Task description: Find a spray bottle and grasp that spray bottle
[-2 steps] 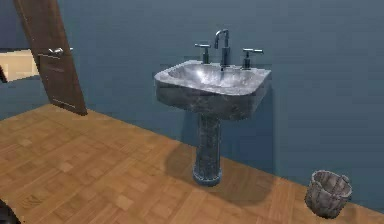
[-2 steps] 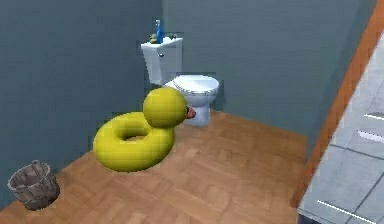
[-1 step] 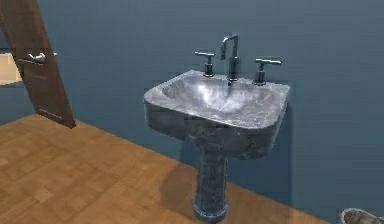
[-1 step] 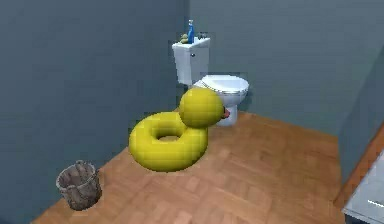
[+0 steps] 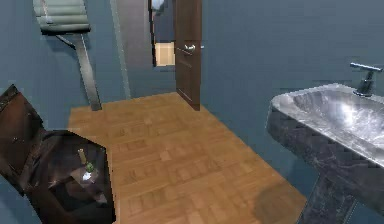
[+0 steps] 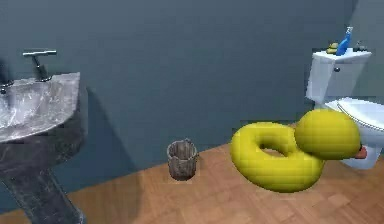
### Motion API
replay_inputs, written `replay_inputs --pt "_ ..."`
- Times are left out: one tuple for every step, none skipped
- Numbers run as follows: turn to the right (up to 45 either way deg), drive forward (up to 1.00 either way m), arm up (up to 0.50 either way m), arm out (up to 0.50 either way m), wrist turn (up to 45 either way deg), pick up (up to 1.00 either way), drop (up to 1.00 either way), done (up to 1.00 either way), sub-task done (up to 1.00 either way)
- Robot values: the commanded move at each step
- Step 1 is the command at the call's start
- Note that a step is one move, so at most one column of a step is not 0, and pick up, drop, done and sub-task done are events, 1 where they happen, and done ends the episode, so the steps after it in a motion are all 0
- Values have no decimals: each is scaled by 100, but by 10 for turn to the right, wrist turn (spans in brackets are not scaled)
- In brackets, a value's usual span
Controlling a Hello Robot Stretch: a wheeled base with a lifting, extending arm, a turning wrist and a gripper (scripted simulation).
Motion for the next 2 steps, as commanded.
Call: replay_inputs --pt "0 100 0 0 0 0 0 0 0" --pt "-60 0 0 0 0 0 0 0 0"
